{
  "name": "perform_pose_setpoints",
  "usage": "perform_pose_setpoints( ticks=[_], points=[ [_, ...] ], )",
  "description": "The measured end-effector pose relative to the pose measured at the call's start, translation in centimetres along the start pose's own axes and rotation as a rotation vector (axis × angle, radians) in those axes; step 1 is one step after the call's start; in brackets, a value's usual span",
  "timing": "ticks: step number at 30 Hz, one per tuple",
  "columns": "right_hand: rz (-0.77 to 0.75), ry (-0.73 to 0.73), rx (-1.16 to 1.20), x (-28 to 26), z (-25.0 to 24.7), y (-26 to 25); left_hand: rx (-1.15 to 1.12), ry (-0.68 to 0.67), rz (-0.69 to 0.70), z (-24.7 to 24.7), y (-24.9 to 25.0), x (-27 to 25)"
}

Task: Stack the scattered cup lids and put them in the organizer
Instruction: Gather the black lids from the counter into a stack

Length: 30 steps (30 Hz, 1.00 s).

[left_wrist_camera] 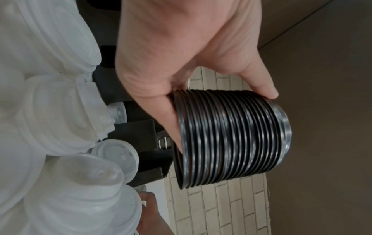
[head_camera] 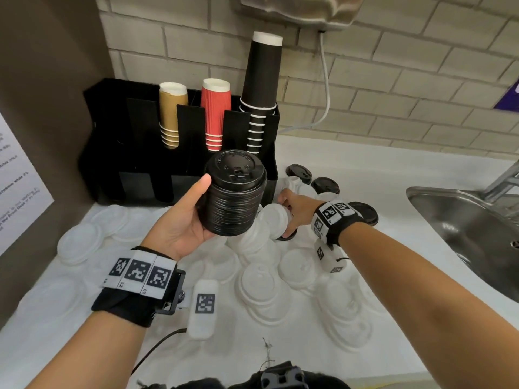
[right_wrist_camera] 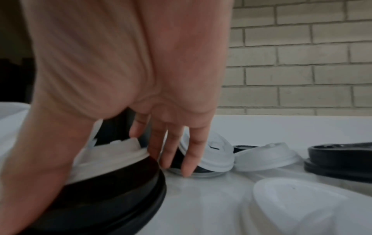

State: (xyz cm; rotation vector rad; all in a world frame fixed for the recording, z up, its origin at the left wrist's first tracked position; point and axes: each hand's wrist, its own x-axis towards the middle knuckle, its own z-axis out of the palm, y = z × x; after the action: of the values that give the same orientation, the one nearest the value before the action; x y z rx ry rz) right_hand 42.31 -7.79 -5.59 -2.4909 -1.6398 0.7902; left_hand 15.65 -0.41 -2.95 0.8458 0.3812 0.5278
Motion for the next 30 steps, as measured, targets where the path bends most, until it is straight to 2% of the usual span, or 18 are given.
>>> perform_pose_setpoints(
  ticks=[4, 7, 11, 15, 17, 19, 22, 24, 26, 28, 30],
  points=[
    [-0.101, 0.041, -0.004, -0.3, 0.6, -0.4, -0.006, -0.001, 0.002, 0.1, -0.2, 0.0],
    [-0.118, 0.083, -0.017, -0.6, 0.7, 0.0, -0.004, -0.004, 0.005, 0.0, -0.3, -0.1],
    [-0.008, 0.042, -0.166, -1.5, -0.6, 0.5, -0.004, -0.010, 0.010, -0.2, -0.3, -0.2],
    [0.139, 0.074, -0.750, -2.4, -1.3, -0.3, 0.007, -0.014, 0.011, -0.2, -0.6, -0.3],
    [0.208, 0.093, -0.939, -2.6, -1.7, -0.9, 0.028, -0.013, 0.002, -0.3, -0.8, -0.4],
    [0.276, 0.090, -1.002, -2.8, -2.2, -1.1, 0.032, -0.017, -0.010, -0.3, -1.0, -0.5],
    [0.340, 0.145, -0.980, -3.5, -2.7, -1.2, 0.037, -0.021, -0.014, -0.3, -1.1, -0.8],
    [0.340, 0.225, -0.890, -4.7, -3.6, -1.4, 0.044, -0.023, -0.013, -0.3, -1.2, -1.0],
    [0.290, 0.324, -0.608, -5.9, -4.8, -1.3, 0.048, -0.016, -0.019, -0.2, -1.3, -1.2],
    [0.156, 0.376, -0.093, -7.0, -5.8, -1.1, 0.050, 0.010, -0.026, 0.0, -1.4, -1.3],
    [-0.069, 0.401, 0.454, -8.2, -5.7, -1.5, 0.064, 0.022, -0.034, 0.3, -1.6, -1.3]
  ],
)
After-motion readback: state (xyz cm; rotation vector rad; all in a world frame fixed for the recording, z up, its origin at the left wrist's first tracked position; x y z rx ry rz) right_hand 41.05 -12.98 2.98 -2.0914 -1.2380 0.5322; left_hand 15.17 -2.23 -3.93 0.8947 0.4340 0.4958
